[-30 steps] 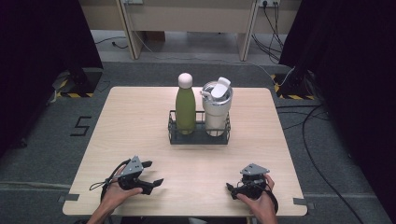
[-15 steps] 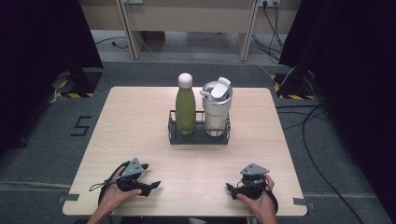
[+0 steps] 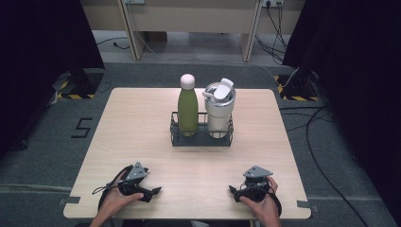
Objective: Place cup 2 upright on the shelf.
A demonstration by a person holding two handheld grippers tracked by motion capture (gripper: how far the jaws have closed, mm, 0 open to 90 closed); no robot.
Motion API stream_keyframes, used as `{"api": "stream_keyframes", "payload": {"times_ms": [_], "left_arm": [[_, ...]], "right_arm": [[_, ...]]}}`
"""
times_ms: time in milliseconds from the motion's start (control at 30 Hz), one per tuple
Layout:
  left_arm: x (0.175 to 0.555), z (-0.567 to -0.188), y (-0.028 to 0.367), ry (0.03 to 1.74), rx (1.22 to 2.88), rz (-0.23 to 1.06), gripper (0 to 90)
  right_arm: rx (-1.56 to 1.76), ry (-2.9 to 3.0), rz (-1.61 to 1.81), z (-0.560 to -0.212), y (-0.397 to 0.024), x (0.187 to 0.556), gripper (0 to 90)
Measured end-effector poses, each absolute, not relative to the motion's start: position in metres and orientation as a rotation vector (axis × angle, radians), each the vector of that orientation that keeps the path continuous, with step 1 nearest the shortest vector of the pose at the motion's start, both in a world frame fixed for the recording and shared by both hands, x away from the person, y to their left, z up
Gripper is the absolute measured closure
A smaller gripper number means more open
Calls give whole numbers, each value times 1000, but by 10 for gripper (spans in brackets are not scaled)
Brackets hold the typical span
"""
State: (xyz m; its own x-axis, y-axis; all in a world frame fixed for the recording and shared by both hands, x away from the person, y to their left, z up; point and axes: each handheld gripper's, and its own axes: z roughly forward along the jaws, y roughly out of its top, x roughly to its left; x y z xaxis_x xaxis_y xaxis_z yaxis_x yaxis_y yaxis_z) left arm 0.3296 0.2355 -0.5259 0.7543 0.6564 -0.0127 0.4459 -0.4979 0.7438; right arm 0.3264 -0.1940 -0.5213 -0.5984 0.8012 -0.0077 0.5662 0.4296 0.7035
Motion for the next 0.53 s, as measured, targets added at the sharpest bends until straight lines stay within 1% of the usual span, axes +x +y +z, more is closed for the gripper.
{"api": "stream_keyframes", "payload": {"times_ms": [233, 300, 533], "left_arm": [[330, -526, 235, 811, 2191, 337, 43], [330, -526, 234, 803, 2203, 331, 0], [330, -527, 234, 798, 2205, 326, 0]], "right_arm": [[1172, 2347, 960, -521, -194, 326, 13], [1172, 2347, 960, -521, -194, 326, 13], [1171, 2348, 956, -521, -194, 327, 6]]}}
